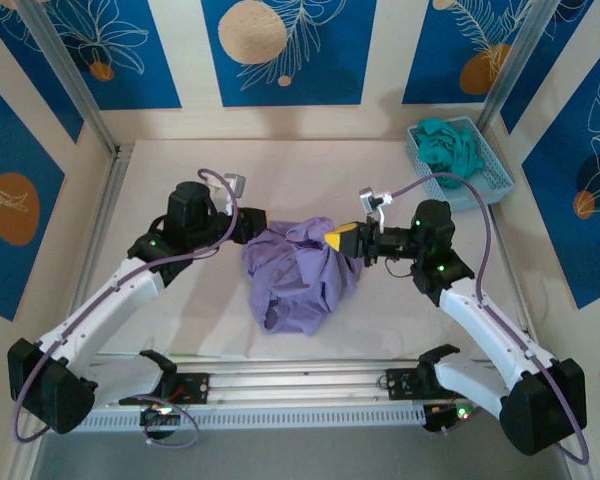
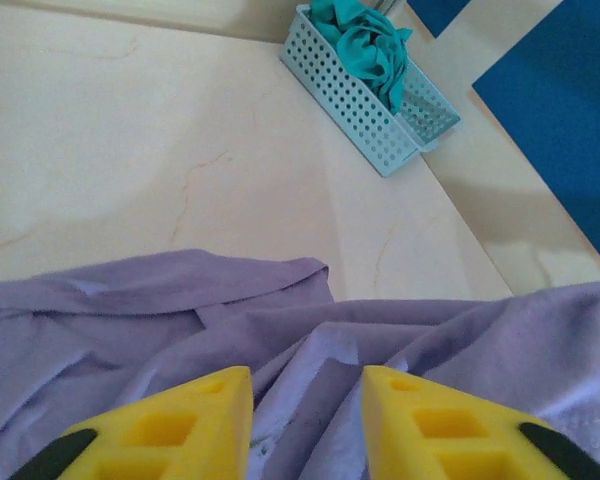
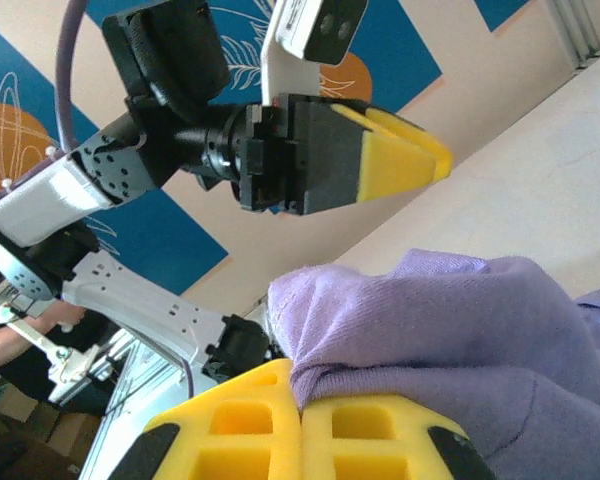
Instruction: Fold the inside-out t-shirt
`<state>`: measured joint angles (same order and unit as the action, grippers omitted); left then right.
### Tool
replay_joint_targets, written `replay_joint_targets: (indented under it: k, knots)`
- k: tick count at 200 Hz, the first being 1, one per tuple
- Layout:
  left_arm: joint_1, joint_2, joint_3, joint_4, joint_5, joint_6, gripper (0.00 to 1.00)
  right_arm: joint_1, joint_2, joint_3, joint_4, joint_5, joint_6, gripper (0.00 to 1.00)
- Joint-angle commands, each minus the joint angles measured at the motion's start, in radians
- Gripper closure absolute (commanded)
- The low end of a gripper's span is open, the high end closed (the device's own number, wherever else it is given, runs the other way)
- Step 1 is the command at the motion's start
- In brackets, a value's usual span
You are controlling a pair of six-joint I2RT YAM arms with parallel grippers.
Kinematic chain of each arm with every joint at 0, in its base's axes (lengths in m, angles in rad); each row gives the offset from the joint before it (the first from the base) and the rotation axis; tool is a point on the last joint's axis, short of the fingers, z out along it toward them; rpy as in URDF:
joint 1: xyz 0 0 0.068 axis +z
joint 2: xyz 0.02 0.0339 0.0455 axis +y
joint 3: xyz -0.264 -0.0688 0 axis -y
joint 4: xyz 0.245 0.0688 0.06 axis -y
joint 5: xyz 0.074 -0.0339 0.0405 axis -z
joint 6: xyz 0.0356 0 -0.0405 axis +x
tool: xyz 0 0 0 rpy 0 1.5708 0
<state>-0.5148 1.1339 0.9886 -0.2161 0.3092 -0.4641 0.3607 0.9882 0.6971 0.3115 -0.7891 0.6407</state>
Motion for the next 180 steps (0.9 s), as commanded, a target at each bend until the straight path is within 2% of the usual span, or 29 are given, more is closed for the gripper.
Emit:
replay_joint_targets:
  k: [1, 29, 50, 77, 145, 180]
  knots:
    - [-0.025, -0.070, -0.067, 0.054, 0.031, -0.004, 0.60, 0.010, 0.008, 0.016, -0.011, 0.060, 0.015, 1.00]
    - [-0.129, -0.153, -0.120, 0.025, -0.043, 0.024, 0.47, 0.018, 0.017, 0.027, -0.017, 0.091, 0.020, 1.00]
    - [-0.208, -0.140, -0.115, -0.012, -0.134, 0.064, 0.37, 0.027, 0.023, 0.033, -0.018, 0.099, 0.015, 1.00]
    - [-0.234, -0.059, -0.075, 0.013, -0.110, 0.060, 0.33, 0.039, 0.027, 0.034, -0.018, 0.111, 0.009, 1.00]
    - [-0.247, 0.041, 0.000, 0.083, -0.085, 0.067, 0.32, 0.049, 0.016, 0.024, -0.037, 0.117, -0.004, 1.00]
    - [-0.242, 0.072, 0.031, 0.042, -0.142, 0.079, 0.35, 0.050, 0.006, 0.019, -0.034, 0.113, -0.004, 1.00]
